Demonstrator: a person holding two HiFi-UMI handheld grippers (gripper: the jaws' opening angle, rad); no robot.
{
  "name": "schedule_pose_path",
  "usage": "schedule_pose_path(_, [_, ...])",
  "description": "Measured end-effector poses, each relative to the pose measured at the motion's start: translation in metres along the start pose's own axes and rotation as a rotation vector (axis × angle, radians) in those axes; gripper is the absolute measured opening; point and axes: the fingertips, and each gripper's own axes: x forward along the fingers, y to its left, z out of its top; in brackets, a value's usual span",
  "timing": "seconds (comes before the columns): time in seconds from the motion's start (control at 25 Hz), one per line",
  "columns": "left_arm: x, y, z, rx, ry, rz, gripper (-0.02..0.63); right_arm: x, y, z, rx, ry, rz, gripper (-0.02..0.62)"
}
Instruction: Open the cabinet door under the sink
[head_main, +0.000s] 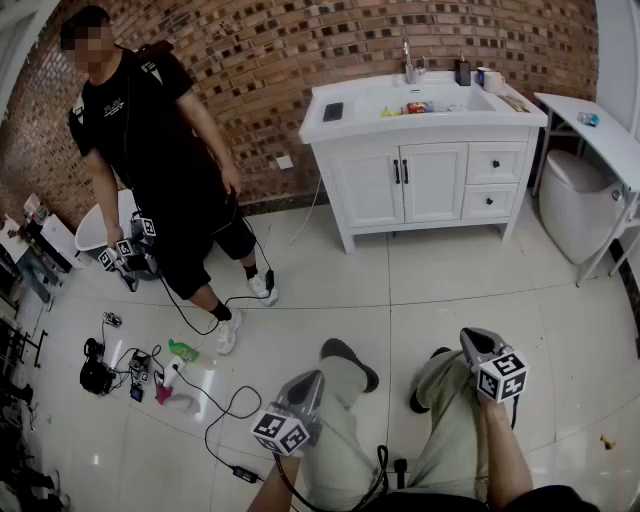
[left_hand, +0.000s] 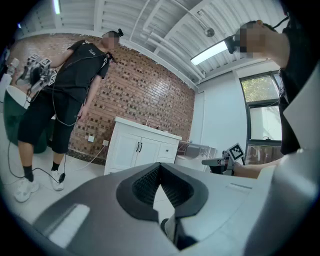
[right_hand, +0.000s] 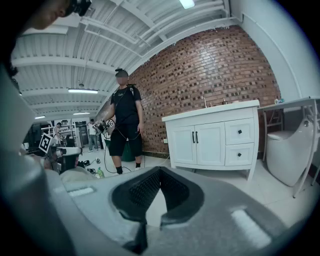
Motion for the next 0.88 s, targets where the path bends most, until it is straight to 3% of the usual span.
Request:
schedule_pose_path(0.28, [0.057, 0.026, 0.001, -0.018, -0.014, -0.013, 0.017, 0.041, -0.030, 0.017, 0.017, 0.011, 0.003, -0.009])
schedule_pose_path(0.44, [0.109, 0.032, -0.010, 0.000, 0.053, -0.019, 0.017, 0.058, -0.042, 0.047, -0.035, 0.015, 0.003, -0.009])
schedule_pose_path(0.68, [0.180, 0.052, 0.004, -0.032, 0.014, -0.054, 0.017, 0.098, -0.080, 0.086, -0.130, 0.054, -0.053, -0.009])
schedule_pose_path(0.88, [0.245, 0.073, 0.002, -0.075, 0.021, -0.070, 0.017, 0.132, -0.123, 0.111, -0.095, 0.056, -0.050, -0.008])
